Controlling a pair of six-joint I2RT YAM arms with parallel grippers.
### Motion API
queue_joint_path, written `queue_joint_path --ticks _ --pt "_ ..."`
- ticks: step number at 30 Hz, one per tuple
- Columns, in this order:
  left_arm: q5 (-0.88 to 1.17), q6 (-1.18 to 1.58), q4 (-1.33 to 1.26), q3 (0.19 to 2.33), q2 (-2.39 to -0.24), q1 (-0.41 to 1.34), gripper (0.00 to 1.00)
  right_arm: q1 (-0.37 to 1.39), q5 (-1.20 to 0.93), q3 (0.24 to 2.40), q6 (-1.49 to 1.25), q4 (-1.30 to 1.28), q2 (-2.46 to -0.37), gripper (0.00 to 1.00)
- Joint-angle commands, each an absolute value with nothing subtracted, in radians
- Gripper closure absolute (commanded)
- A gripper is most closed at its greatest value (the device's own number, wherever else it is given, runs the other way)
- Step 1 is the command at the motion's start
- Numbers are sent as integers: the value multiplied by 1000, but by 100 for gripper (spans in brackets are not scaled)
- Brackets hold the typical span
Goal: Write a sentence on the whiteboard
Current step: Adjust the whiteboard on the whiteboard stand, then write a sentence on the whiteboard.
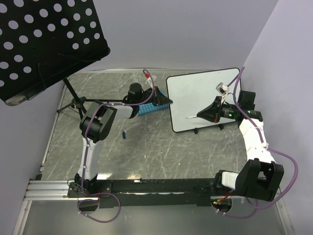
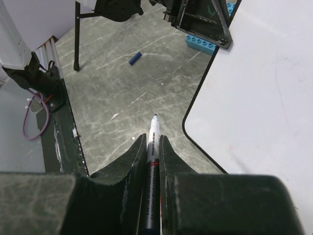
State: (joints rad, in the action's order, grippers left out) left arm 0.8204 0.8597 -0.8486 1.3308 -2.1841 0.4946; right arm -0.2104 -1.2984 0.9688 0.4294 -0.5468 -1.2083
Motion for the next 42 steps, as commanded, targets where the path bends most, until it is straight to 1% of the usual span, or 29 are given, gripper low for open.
queue_joint_path --ticks 1,2,5,7,10,11,14,16,20,23,25,30,31,34,35,36,37,42 --pt "821 839 -945 1348 -2194 509 81 -216 -1318 999 463 -520 -1192 100" --pt "818 835 -942 1336 -2191 508 76 -216 -1316 999 463 -520 -1190 100" --pt "810 828 -945 1312 -2181 505 67 -218 -1316 999 463 -522 -1192 100" --pt "807 825 -946 1301 -2175 502 64 -216 -1318 999 463 -523 -1192 100" --pt "802 824 -953 1284 -2161 492 56 -216 -1316 999 462 -520 -1190 100" --pt "801 825 -953 1278 -2152 489 50 -216 -1316 997 462 -520 -1189 100" --pt "795 830 -959 1258 -2134 477 41 -216 -1313 997 462 -517 -1186 100" --pt "788 816 -942 1247 -2111 469 38 -216 -1315 996 459 -515 -1184 100" --pt "764 795 -913 1204 -2069 456 26 -216 -1315 994 457 -511 -1172 100" --pt "730 776 -904 1149 -2013 437 19 -216 -1307 996 454 -511 -1169 100" --pt "706 752 -866 1103 -1953 426 10 -216 -1296 997 449 -508 -1167 100" --pt "625 626 -652 1066 -1821 426 7 -206 -1263 1020 403 -492 -1161 100" --pt "612 606 -582 1054 -1774 425 7 -199 -1247 1032 413 -509 -1163 100" --pt "560 526 -482 1032 -1669 426 6 -175 -1177 1098 489 -615 -1160 100" --pt "548 496 -432 1026 -1645 426 0 -172 -1139 1110 505 -629 -1158 100" --pt "535 483 -410 1019 -1619 426 1 -163 -1123 1132 512 -653 -1157 100" --pt "526 474 -394 1003 -1573 426 3 -155 -1102 1143 532 -667 -1152 100" --pt "503 469 -301 969 -1436 429 3 -77 -945 1181 584 -748 -1126 100"
